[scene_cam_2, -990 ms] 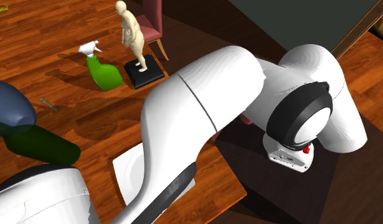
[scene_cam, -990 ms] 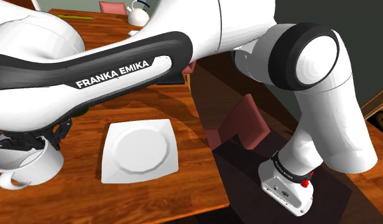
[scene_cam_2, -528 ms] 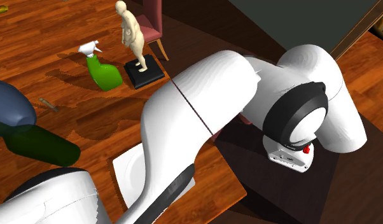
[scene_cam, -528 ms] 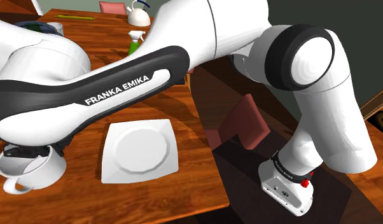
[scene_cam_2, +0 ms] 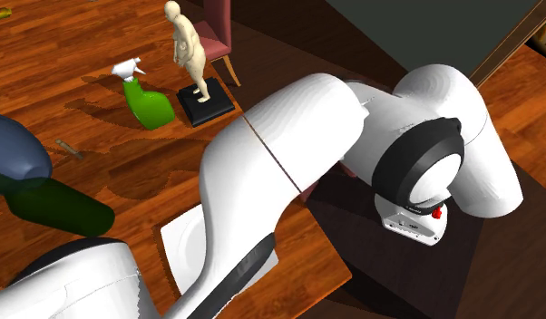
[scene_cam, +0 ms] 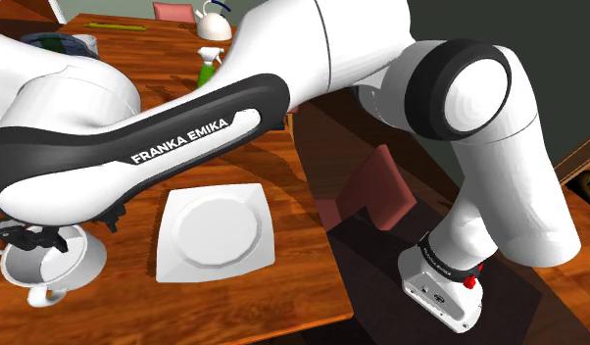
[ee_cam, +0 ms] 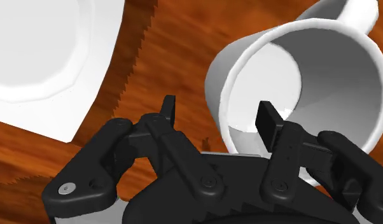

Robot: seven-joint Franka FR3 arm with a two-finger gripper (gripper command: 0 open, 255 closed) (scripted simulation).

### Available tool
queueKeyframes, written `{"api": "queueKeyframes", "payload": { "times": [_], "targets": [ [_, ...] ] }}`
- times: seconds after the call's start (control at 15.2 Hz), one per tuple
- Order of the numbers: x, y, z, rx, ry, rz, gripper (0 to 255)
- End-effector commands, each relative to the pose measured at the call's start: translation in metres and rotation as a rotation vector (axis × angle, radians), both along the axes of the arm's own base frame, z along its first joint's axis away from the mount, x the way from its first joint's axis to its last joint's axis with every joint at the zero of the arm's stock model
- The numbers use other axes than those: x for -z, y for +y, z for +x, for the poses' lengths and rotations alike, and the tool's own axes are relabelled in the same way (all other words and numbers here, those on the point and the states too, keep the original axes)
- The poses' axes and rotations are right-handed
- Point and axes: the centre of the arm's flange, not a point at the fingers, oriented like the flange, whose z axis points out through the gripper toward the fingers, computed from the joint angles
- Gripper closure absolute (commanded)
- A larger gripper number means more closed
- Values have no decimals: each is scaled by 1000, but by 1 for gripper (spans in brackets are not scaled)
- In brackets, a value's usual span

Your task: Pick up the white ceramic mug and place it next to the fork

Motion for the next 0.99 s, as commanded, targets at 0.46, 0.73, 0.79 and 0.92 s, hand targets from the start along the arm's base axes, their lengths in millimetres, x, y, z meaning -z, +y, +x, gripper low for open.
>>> {"api": "queueKeyframes", "payload": {
  "times": [0.46, 0.73, 0.79, 0.92],
  "targets": [
    [-47, -2, -6, 1, 1, -2, 0],
    [-47, -2, -6, 1, 1, -2, 0],
    [-47, -2, -6, 1, 1, -2, 0],
    [-47, -2, -6, 1, 1, -2, 0]
  ]
}}
